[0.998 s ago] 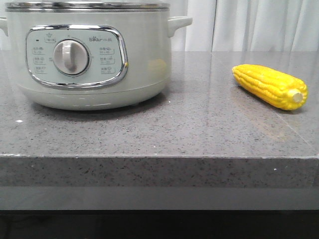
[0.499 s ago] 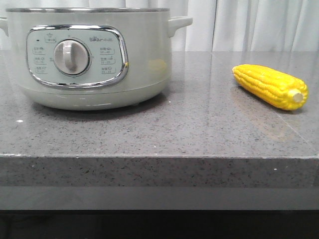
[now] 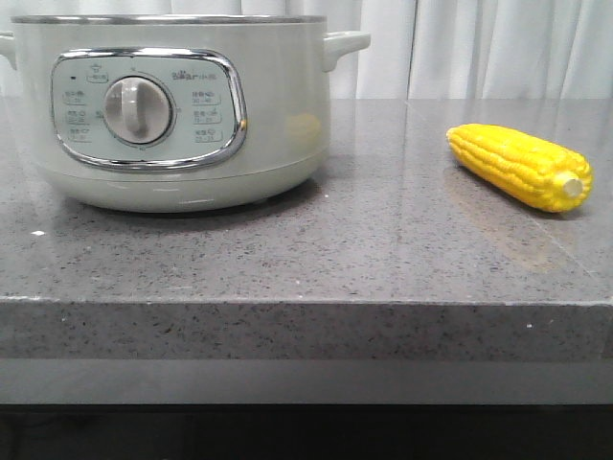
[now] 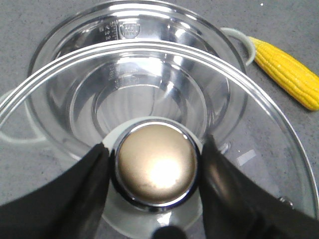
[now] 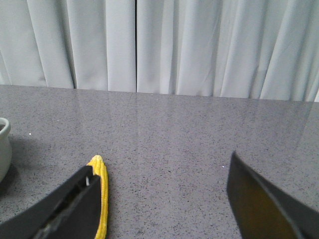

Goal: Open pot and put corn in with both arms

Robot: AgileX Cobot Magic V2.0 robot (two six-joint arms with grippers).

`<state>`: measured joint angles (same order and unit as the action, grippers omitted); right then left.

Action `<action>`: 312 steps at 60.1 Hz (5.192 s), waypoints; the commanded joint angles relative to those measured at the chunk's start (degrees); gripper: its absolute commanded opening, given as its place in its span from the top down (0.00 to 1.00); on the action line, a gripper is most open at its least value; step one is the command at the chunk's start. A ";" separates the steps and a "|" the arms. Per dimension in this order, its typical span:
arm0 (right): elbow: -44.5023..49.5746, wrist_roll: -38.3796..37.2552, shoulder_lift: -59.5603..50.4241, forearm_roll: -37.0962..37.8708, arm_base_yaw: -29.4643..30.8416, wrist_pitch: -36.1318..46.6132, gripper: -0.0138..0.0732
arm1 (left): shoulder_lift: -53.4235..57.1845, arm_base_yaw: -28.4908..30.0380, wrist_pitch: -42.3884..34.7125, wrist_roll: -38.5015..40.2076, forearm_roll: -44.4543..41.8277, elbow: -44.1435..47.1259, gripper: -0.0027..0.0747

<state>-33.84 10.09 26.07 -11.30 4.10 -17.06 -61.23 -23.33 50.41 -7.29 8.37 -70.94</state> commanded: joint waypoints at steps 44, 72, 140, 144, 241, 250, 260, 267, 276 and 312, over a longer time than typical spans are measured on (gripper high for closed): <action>-10.95 0.11 26.89 -4.60 -3.38 -2.52 0.21 | 43.99 -0.39 -8.06 0.28 2.94 26.41 0.68; -30.10 0.11 58.95 -6.07 -12.21 -8.63 0.21 | 43.99 -0.39 -8.06 0.28 2.94 26.41 0.68; -56.81 1.76 61.50 -6.07 -20.93 -12.78 0.55 | 43.99 -0.39 -8.06 0.28 2.94 26.41 0.68; -61.43 1.76 63.82 -6.07 -24.75 -13.77 0.55 | 43.99 -0.39 -8.06 0.28 2.94 26.41 0.68; -76.15 1.76 81.15 -6.07 -38.44 -17.60 0.41 | 43.99 -0.39 -8.06 0.28 2.94 26.41 0.68; -76.15 1.76 80.63 -6.07 -38.19 -17.35 0.70 | 43.99 -0.39 -8.06 0.28 2.94 26.41 0.68; -76.15 1.76 80.36 -6.07 -37.72 -17.35 0.91 | 43.99 -0.39 -8.06 0.28 2.94 26.41 0.68; -76.15 1.76 79.78 -6.07 -36.68 -17.35 0.92 | 43.99 -0.39 -8.06 0.28 2.94 26.41 0.68; -76.15 1.76 78.18 -6.07 -34.45 -17.06 0.92 | 43.99 -0.39 -8.06 0.28 2.94 26.41 0.68; -50.14 3.27 57.83 -5.65 -19.84 -5.10 0.92 | 43.99 -0.39 -8.06 0.28 2.94 26.41 0.68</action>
<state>-87.32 12.68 90.41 -16.81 -17.62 -29.20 -16.82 -23.33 50.88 -7.29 9.71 -42.58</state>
